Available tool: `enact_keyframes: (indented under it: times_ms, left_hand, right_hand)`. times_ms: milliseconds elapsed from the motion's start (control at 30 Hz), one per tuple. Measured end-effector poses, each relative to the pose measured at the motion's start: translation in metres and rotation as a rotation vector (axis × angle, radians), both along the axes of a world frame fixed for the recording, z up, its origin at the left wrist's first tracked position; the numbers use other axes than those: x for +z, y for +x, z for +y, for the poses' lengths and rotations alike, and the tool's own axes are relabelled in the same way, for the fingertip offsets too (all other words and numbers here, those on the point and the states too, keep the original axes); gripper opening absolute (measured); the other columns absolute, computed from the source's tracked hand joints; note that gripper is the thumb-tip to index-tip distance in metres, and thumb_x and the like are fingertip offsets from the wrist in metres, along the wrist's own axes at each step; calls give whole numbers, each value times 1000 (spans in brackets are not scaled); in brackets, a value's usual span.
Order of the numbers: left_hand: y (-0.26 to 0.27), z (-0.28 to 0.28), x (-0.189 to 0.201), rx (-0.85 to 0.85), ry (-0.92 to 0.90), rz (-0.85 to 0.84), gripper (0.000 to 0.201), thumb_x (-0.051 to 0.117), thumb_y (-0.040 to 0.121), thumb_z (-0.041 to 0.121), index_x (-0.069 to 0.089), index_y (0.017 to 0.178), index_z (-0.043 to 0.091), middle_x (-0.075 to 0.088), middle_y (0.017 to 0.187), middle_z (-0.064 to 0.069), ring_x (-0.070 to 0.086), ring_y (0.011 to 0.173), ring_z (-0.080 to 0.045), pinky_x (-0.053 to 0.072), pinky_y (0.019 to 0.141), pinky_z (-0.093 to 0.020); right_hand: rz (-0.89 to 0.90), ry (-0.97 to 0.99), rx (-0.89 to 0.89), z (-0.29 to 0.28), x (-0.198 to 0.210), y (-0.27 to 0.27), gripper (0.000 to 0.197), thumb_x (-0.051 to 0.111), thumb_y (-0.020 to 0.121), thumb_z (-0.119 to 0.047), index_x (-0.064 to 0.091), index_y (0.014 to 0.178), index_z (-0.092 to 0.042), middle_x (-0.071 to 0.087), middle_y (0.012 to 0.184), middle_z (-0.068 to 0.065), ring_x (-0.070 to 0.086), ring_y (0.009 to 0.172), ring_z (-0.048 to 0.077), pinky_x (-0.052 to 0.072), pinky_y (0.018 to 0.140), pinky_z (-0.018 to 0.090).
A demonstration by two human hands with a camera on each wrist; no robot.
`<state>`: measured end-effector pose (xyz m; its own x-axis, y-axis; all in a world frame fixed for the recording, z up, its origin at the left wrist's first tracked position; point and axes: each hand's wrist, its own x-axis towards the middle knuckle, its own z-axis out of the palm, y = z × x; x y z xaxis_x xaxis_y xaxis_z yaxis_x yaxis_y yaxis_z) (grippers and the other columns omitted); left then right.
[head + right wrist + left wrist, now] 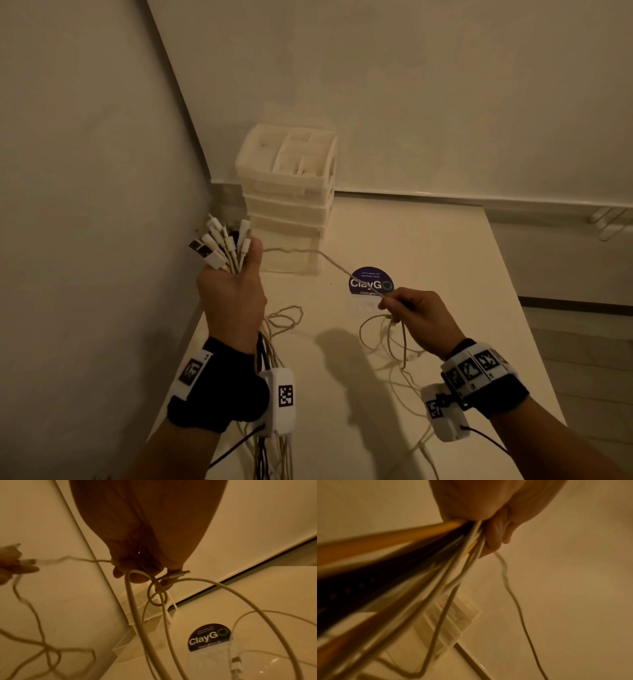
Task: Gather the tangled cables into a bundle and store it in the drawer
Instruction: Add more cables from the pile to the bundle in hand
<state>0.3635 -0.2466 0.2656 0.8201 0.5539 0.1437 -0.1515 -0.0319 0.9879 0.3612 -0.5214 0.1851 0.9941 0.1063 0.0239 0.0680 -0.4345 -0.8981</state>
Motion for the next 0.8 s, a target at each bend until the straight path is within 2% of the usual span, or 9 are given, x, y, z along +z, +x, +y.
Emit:
enact_keyframes:
  times_ms: [33,67,167,233,333,400,533,633,800]
  left_hand:
    - [-2,-4,-1,26,56,-15,23,74,83,34,69,85,11,68,67,-12,65,67,-44,48,55,-42]
    - [-4,-8,0,36,101,-29,18,75,82,32,69,85,15,69,71,-7,67,70,-42,49,58,-40]
    - [-11,-24,8,-58,162,-32,9,77,81,22,69,76,24,69,68,16,68,64,-8,50,59,-25]
    - [-19,-43,11,-281,165,26,8,77,80,16,72,76,21,71,68,15,65,60,1,49,56,-18]
    - [-24,-71,9,-533,245,115,13,79,79,17,77,91,19,75,80,11,69,72,3,51,63,-14]
    - [-21,-83,5,-611,300,173,17,79,79,25,76,95,22,75,83,10,69,76,3,55,68,-18]
    - [-19,-89,3,-578,380,194,12,78,79,28,77,85,17,72,69,9,67,64,1,45,53,-12]
    - [-23,-90,9,-496,308,113,5,77,80,17,76,85,17,70,70,15,67,68,5,46,57,-8]
    - [-45,-92,19,-610,221,3,19,72,83,7,76,97,20,76,87,8,72,83,-5,58,74,-28]
  right_hand:
    - [-5,32,-2,1,4,-1,21,60,93,-7,72,78,-15,68,73,13,57,62,9,50,65,24]
    - [-5,76,-6,2,8,-2,21,60,92,-6,72,76,-13,67,74,15,57,63,11,49,64,25]
    - [45,252,-33,6,19,-1,16,61,82,-13,69,70,-6,65,70,12,57,68,15,46,66,27]
    - [76,307,-12,9,29,-1,18,61,83,-8,66,66,-6,64,67,9,56,66,13,44,67,27]
    - [42,309,83,19,49,-5,20,60,86,-9,66,68,-8,64,69,7,56,66,13,43,65,26]
    - [-14,308,121,22,63,-8,19,57,86,-15,68,72,-8,64,69,6,54,65,14,42,62,25]
    - [-43,253,161,13,66,-11,19,55,93,-15,70,83,-7,63,74,21,56,64,19,48,63,28]
    - [-121,22,193,13,48,-18,15,54,96,-6,67,92,-10,69,82,3,65,75,11,52,73,26]
    - [-395,-177,217,26,30,-18,13,57,90,-6,69,90,-13,70,89,-4,60,86,4,46,79,18]
